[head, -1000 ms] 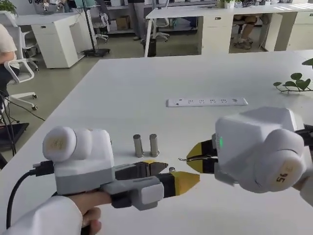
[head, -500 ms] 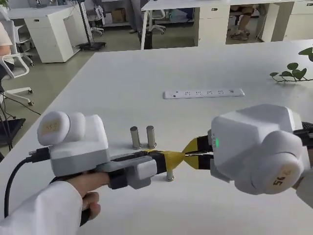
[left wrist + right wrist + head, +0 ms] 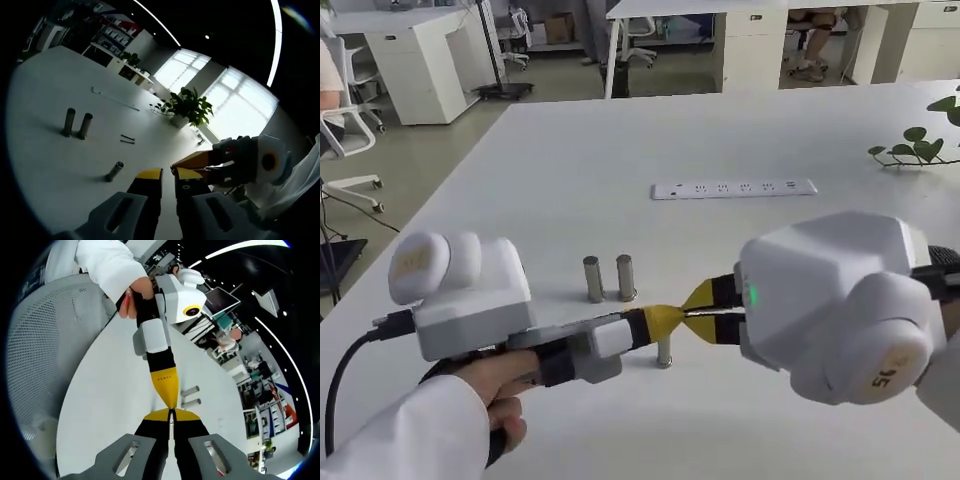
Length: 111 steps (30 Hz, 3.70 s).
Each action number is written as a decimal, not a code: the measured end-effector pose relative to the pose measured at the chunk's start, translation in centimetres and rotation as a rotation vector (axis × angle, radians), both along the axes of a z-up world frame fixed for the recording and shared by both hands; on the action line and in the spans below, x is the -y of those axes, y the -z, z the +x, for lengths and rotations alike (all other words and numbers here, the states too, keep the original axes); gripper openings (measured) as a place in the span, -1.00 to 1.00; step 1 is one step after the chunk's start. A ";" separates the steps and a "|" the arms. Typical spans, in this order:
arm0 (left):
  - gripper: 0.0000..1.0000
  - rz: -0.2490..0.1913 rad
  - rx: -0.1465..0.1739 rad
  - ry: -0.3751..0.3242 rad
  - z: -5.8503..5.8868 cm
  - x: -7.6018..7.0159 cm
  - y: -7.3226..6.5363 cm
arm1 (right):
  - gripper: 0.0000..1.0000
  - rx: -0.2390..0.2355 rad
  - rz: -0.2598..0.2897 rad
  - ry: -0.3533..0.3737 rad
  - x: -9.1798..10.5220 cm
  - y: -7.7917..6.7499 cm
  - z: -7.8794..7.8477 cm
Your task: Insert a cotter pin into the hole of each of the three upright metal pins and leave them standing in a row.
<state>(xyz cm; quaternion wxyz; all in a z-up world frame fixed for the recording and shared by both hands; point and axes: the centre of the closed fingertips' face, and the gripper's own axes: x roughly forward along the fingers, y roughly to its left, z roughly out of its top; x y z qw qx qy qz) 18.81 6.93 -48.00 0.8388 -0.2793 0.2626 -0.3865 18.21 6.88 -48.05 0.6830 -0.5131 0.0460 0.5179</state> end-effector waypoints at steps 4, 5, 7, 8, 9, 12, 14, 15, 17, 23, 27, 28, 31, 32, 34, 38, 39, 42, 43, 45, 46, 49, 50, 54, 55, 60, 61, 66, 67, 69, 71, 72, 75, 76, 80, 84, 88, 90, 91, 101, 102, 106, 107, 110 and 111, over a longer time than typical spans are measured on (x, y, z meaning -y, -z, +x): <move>-0.89 -0.039 -0.025 0.000 -0.1 -0.2 0.0 | -1.00 0.002 0.003 -0.008 -0.2 -0.1 -0.1; -0.91 -0.048 -0.033 0.004 -0.2 -0.2 -0.1 | -1.00 0.005 -0.002 -0.013 -0.3 -0.1 -0.2; -0.99 -0.047 -0.037 0.009 -0.4 -0.1 -0.1 | -1.00 0.003 -0.008 -0.017 -0.4 0.1 -0.2; -0.99 -0.043 -0.034 0.012 -0.4 -0.1 -0.1 | -1.00 0.003 -0.009 -0.019 -0.4 0.1 -0.2; -0.99 -0.041 -0.040 0.012 -0.4 -0.1 0.0 | -1.00 0.000 -0.010 -0.021 -0.4 0.1 -0.3; -0.99 -0.045 -0.067 0.013 -0.4 -0.2 0.1 | -1.00 -0.010 -0.007 -0.024 -0.5 0.2 -0.3; -0.99 -0.049 -0.082 0.012 -0.4 -0.3 0.1 | -1.00 -0.014 -0.003 -0.025 -0.6 0.2 -0.4; -1.00 -0.043 -0.080 0.014 -0.5 -0.3 0.1 | -1.00 -0.016 -0.002 -0.025 -0.6 0.2 -0.4; -1.00 -0.023 -0.069 0.017 -0.5 -0.2 0.2 | -1.00 -0.020 -0.005 -0.027 -0.6 0.3 -0.3; -1.00 0.013 -0.051 0.025 -0.5 -0.2 0.2 | -1.00 -0.052 0.008 -0.020 -0.6 0.5 -0.2; -1.00 0.034 -0.042 0.030 -0.5 -0.2 0.4 | -1.00 -0.069 0.016 -0.020 -0.6 0.6 -0.3; -1.00 0.039 -0.041 0.031 -0.5 -0.2 0.5 | -1.00 -0.075 0.018 -0.019 -0.6 0.7 -0.3; -1.00 0.048 -0.037 0.035 -0.5 -0.3 0.5 | -1.00 -0.080 0.018 -0.024 -0.7 0.8 -0.3; -1.00 0.048 -0.036 0.035 -0.5 -0.3 0.5 | -1.00 -0.081 0.021 -0.024 -0.7 0.7 -0.2; -1.00 0.047 -0.035 0.034 -0.5 -0.4 0.4 | -1.00 -0.083 0.031 -0.021 -0.7 0.6 -0.1; -1.00 0.039 -0.020 0.039 -0.5 -0.4 0.0 | -0.99 -0.077 0.020 -0.002 -0.4 0.9 0.3; -1.00 0.040 -0.016 0.039 -0.5 -0.4 -0.1 | -0.91 -0.078 0.020 0.003 -0.3 1.0 0.4; -1.00 0.047 -0.008 0.041 -0.4 -0.5 -0.3 | -0.75 -0.093 0.048 0.016 0.1 0.9 0.6; -1.00 0.055 0.003 0.044 -0.4 -0.5 -0.3 | -0.76 -0.109 0.057 0.021 0.2 0.9 0.5; -1.00 0.065 0.021 0.053 -0.4 -0.6 -0.5 | -0.73 -0.140 0.073 0.039 0.6 1.0 0.6; -1.00 0.078 0.040 0.064 -0.5 -0.6 -0.6 | -0.70 -0.156 0.081 0.048 0.8 1.0 0.7; -1.00 0.109 0.076 0.099 -0.8 -0.5 -0.7 | -0.68 -0.204 0.097 0.079 1.5 1.4 0.8; -1.00 0.121 0.087 0.113 -1.0 -0.5 -0.7 | -0.69 -0.213 0.105 0.083 1.6 1.4 0.9; -1.00 0.184 0.196 0.176 -1.5 -0.3 -1.2 | -0.69 -0.365 0.213 0.084 1.0 1.1 -0.2; -1.00 0.186 0.215 0.185 -1.6 -0.2 -1.4 | -0.70 -0.402 0.246 0.084 0.8 0.9 -0.5; -1.00 0.226 0.303 0.312 -3.3 0.4 -2.0 | -0.76 -0.484 0.300 0.079 0.4 0.7 -1.0; -1.00 0.234 0.312 0.319 -3.3 0.3 -2.0 | -0.76 -0.501 0.307 0.076 0.3 0.7 -1.2; -1.00 0.258 0.346 0.347 -3.8 0.1 -2.1 | -0.77 -0.545 0.318 0.075 0.1 1.3 -1.7; -1.00 0.261 0.355 0.353 -3.9 0.2 -2.1 | -0.77 -0.548 0.312 0.073 0.1 1.4 -1.9; -1.00 0.285 0.372 0.366 -4.0 0.1 -1.8 | -0.82 -0.569 0.316 0.067 0.0 1.5 -2.3; -1.00 0.307 0.397 0.386 -4.2 0.1 -1.6 | -0.88 -0.586 0.316 0.056 -0.1 1.6 -2.7; -1.00 0.307 0.398 0.392 -4.3 0.2 -1.5 | -0.94 -0.589 0.312 0.052 -0.1 1.6 -2.8; -1.00 0.320 0.407 0.405 -4.5 0.2 -1.2 | -1.00 -0.609 0.299 0.044 -0.1 2.0 -3.3; -1.00 0.325 0.416 0.409 -4.4 0.2 -1.2 | -1.00 -0.608 0.298 0.042 -0.2 2.0 -3.4; -1.00 0.351 0.442 0.434 -4.7 0.1 -0.8 | -1.00 -0.622 0.280 0.034 -0.1 2.3 -3.7; -1.00 0.373 0.437 0.466 -4.9 0.0 -0.3 | -1.00 -0.624 0.242 0.006 -0.2 2.7 -4.1; -1.00 0.409 0.451 0.535 -5.2 -0.1 0.2 | -1.00 -0.637 0.229 -0.024 -0.2 2.5 -4.6; -1.00 0.409 0.451 0.547 -5.1 0.0 0.1 | -1.00 -0.639 0.222 -0.031 -0.2 2.5 -4.6; -1.00 0.408 0.455 0.552 -5.1 0.0 0.1 | -1.00 -0.641 0.221 -0.032 -0.1 2.4 -4.6; -1.00 0.421 0.475 0.587 -5.1 0.6 0.6 | -1.00 -0.638 0.202 -0.033 0.6 2.0 -4.5; -1.00 0.422 0.478 0.590 -5.1 0.6 0.7 | -1.00 -0.639 0.197 -0.032 0.7 2.0 -4.5; -1.00 0.421 0.488 0.598 -5.2 1.0 0.7 | -1.00 -0.637 0.182 -0.031 0.9 2.1 -4.6; -1.00 0.421 0.488 0.599 -5.1 1.0 0.7 | -1.00 -0.638 0.181 -0.031 0.9 2.1 -4.6; -1.00 0.414 0.484 0.598 -5.1 1.1 0.6 | -1.00 -0.638 0.181 -0.029 1.1 2.1 -4.6; -1.00 0.410 0.481 0.598 -5.1 1.1 0.6 | -1.00 -0.639 0.183 -0.031 1.1 2.1 -4.6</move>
